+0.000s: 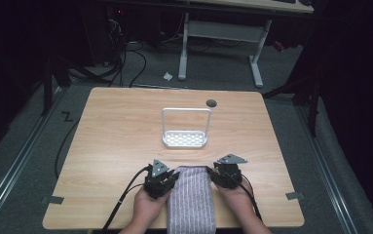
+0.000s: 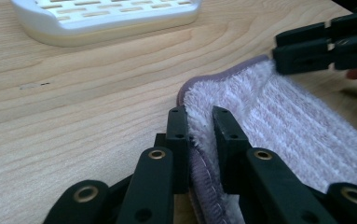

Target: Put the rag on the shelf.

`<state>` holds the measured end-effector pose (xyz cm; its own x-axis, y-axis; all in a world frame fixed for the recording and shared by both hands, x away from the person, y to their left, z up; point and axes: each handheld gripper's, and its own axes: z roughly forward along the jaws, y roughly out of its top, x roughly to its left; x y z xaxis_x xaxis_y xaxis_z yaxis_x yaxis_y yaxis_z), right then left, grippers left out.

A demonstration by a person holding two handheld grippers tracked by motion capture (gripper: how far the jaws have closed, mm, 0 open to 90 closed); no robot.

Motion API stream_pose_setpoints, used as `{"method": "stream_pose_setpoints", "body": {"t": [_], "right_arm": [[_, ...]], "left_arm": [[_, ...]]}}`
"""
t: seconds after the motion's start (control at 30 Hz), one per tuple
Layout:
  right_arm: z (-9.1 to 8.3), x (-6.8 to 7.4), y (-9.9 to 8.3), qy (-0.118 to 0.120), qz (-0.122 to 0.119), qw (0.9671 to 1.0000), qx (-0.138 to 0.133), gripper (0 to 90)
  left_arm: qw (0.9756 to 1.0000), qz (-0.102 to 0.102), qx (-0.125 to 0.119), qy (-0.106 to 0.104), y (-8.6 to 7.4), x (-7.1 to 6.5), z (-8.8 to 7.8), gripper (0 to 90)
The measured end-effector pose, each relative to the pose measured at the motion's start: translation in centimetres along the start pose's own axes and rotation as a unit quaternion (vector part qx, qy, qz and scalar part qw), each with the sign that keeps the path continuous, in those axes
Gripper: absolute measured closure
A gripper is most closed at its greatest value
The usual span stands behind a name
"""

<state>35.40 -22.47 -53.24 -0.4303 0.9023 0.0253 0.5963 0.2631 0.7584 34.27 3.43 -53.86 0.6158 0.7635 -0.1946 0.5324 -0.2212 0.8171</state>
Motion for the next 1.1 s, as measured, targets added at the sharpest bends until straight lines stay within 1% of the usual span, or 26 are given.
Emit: {"method": "stream_pose_setpoints", "body": {"t": [0.03, 0.07, 0.1, 0.17, 0.2, 0.23, 0.27, 0.3, 0.33, 0.37, 0.43, 0.47, 0.53, 0.57, 0.67, 0.73, 0.77, 0.8, 0.87, 0.97, 1.0, 1.03, 1.1], "right_arm": [[-0.2, 0.0, -0.1, -0.004, 0.003, 1.0000, -0.004, 65.1], [-0.3, -0.1, -0.1, 0.001, 0.008, 0.9999, -0.007, 64.5], [-0.3, -0.1, -0.2, 0.012, 0.015, 0.9997, -0.012, 63.0], [-0.2, 0.4, -0.2, 0.030, 0.013, 0.9993, -0.015, 58.6], [0.0, 0.9, -0.3, 0.039, 0.010, 0.9991, -0.011, 55.9], [0.2, 1.2, -0.2, 0.039, 0.008, 0.9992, -0.009, 54.1], [0.4, 1.5, -0.3, 0.042, 0.008, 0.9991, -0.006, 53.1], [0.7, 1.7, -0.3, 0.045, 0.006, 0.9990, 0.004, 53.5], [0.7, 1.9, -0.3, 0.036, -0.005, 0.9993, 0.001, 58.0], [0.7, 2.0, -0.3, 0.032, -0.016, 0.9994, 0.001, 66.0], [0.7, 2.1, -0.3, 0.039, -0.019, 0.9990, 0.001, 78.3], [0.6, 2.3, -0.4, 0.037, -0.026, 0.9990, -0.002, 82.1], [0.3, 2.6, -0.4, 0.031, -0.040, 0.9987, -0.011, 83.9], [0.2, 2.6, -0.4, 0.032, -0.040, 0.9986, -0.014, 84.2], [-0.6, 2.7, -0.4, 0.032, -0.043, 0.9980, -0.034, 84.4], [-1.2, 2.9, -0.4, 0.031, -0.043, 0.9973, -0.050, 84.4], [-1.6, 3.0, -0.3, 0.029, -0.047, 0.9966, -0.062, 84.4], [-2.1, 3.2, -0.3, 0.025, -0.048, 0.9958, -0.074, 84.4], [-2.8, 3.4, -0.2, 0.020, -0.049, 0.9942, -0.093, 84.4], [-3.9, 3.9, 0.0, 0.011, -0.057, 0.9906, -0.124, 84.3], [-4.2, 4.0, 0.1, 0.007, -0.061, 0.9891, -0.134, 84.3], [-4.7, 4.3, 0.2, 0.001, -0.069, 0.9869, -0.146, 84.3], [-5.5, 4.6, 0.4, -0.003, -0.075, 0.9835, -0.165, 84.3]], "left_arm": [[1.0000, -0.001, 0.001, 0.000, 0.0, 0.0, 0.0, 78.3], [1.0000, -0.002, 0.003, 0.001, 0.0, 0.1, 0.1, 78.1], [1.0000, -0.001, 0.003, 0.004, 0.0, 0.0, 0.1, 77.9], [1.0000, 0.003, 0.003, 0.007, 0.0, -0.1, 0.2, 77.3], [0.9999, 0.006, 0.005, 0.008, 0.0, -0.2, 0.2, 76.9], [0.9999, 0.006, 0.005, 0.008, -0.1, -0.2, 0.3, 76.7], [0.9999, 0.006, 0.007, 0.008, -0.1, -0.2, 0.3, 76.4], [0.9999, 0.004, 0.007, 0.008, 0.0, -0.2, 0.3, 76.2], [0.9999, 0.001, 0.008, 0.006, 0.0, -0.1, 0.3, 76.1], [1.0000, 0.001, 0.008, 0.005, 0.0, -0.1, 0.3, 76.2], [1.0000, 0.003, 0.004, 0.005, 0.0, -0.1, 0.2, 77.2], [1.0000, 0.005, 0.001, 0.005, 0.0, -0.2, 0.2, 77.6], [0.9999, 0.007, -0.006, 0.005, 0.0, -0.2, -0.1, 78.2], [0.9999, 0.008, -0.012, 0.006, 0.0, -0.2, -0.2, 78.3], [0.9995, 0.010, -0.029, 0.007, 0.1, -0.3, -0.8, 78.4], [0.9989, 0.013, -0.045, 0.006, 0.3, -0.4, -1.3, 78.4], [0.9983, 0.014, -0.056, 0.005, 0.4, -0.6, -1.6, 78.4], [0.9980, 0.014, -0.061, 0.004, 0.5, -0.7, -1.8, 78.4], [0.9968, 0.016, -0.078, 0.005, 0.7, -0.9, -2.5, 78.4], [0.9942, 0.026, -0.104, 0.009, 1.0, -1.5, -3.5, 78.4], [0.9927, 0.030, -0.116, 0.011, 1.1, -1.7, -3.9, 78.4], [0.9916, 0.032, -0.125, 0.012, 1.2, -2.0, -4.3, 78.4], [0.9888, 0.039, -0.143, 0.016, 1.5, -2.4, -5.1, 78.4]]}}
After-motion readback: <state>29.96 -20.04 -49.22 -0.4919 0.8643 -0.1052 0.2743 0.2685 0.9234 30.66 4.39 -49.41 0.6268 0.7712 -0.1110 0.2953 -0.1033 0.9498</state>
